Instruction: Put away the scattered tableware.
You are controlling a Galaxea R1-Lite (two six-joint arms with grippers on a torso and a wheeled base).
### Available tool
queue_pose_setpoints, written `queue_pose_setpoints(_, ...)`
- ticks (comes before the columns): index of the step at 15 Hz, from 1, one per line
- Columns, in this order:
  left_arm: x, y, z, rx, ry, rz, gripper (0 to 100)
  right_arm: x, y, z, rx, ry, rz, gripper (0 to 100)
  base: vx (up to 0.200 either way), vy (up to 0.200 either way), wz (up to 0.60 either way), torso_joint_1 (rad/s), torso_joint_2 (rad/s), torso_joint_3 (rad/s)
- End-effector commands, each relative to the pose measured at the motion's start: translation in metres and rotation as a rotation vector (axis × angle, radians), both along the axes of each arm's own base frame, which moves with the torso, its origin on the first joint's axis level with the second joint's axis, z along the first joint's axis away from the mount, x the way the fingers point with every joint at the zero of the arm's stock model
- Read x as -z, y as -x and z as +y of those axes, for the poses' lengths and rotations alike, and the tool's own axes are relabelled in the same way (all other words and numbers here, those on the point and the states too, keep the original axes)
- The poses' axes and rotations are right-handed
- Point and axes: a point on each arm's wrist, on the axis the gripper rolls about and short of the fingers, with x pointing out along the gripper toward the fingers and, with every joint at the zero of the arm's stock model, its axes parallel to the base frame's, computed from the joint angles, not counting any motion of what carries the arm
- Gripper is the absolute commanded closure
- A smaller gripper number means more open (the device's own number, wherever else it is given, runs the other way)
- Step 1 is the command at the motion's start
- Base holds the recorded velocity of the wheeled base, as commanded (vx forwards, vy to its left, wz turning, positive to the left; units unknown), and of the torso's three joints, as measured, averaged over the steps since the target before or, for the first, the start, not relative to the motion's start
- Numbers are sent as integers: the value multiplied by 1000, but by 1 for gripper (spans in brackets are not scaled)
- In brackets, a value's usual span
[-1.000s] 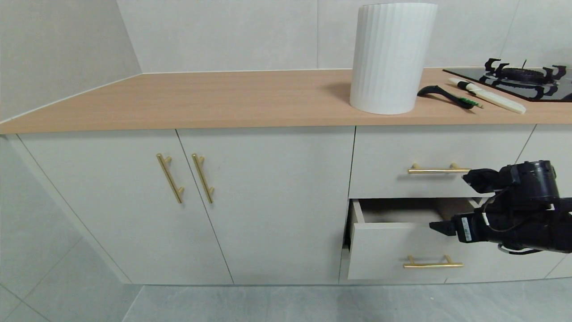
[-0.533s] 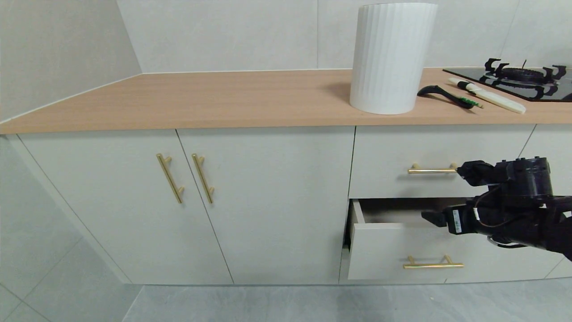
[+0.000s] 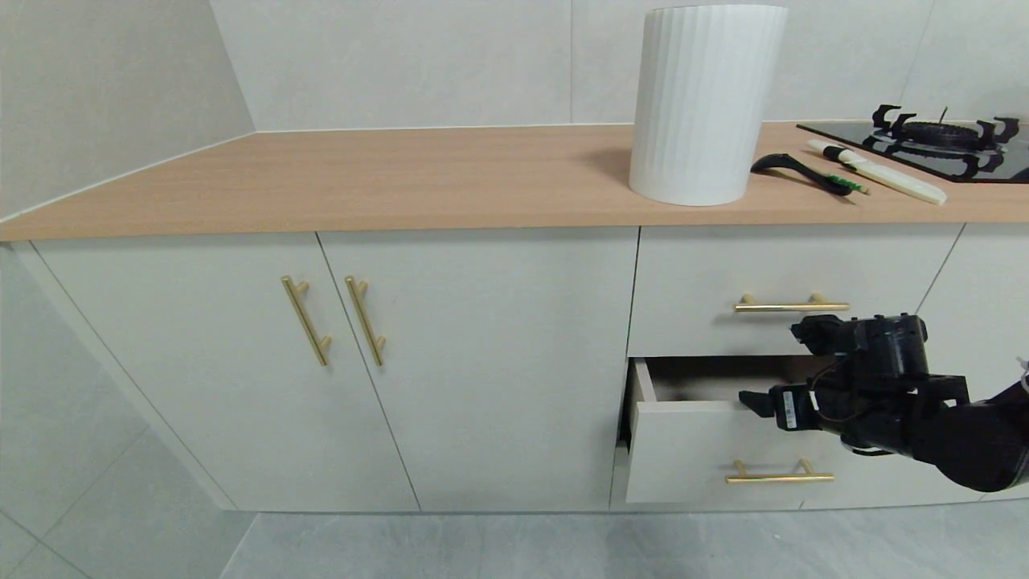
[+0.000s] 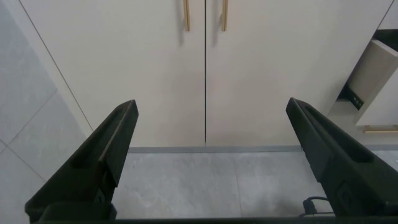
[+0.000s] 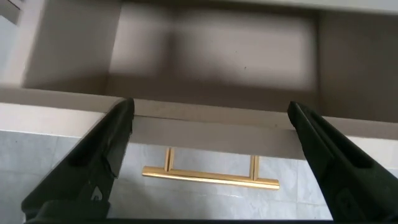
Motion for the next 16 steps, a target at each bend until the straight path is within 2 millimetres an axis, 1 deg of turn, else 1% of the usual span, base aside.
queue_pose_setpoints(1,0,0,0,0,0,1,0,8,-1,0,-1,5,28,0,0,0,0,0,0,0)
queue_pose_setpoints(6,0,0,0,0,0,1,0,8,1,0,-4,8,34,0,0,0,0,0,0,0)
queue_pose_setpoints(8,0,0,0,0,0,1,0,3,5,-1,-5,8,28,0,0,0,0,0,0,0)
queue_pose_setpoints(10,0,0,0,0,0,1,0,-1,11,-2,-11,15,57,0,0,0,0,0,0,0)
queue_pose_setpoints(13,0,0,0,0,0,1,0,-12,25,-3,-41,23,117,0,0,0,0,0,0,0)
queue_pose_setpoints(16,0,0,0,0,0,1,0,-14,35,-1,-87,74,171,0,0,0,0,0,0,0)
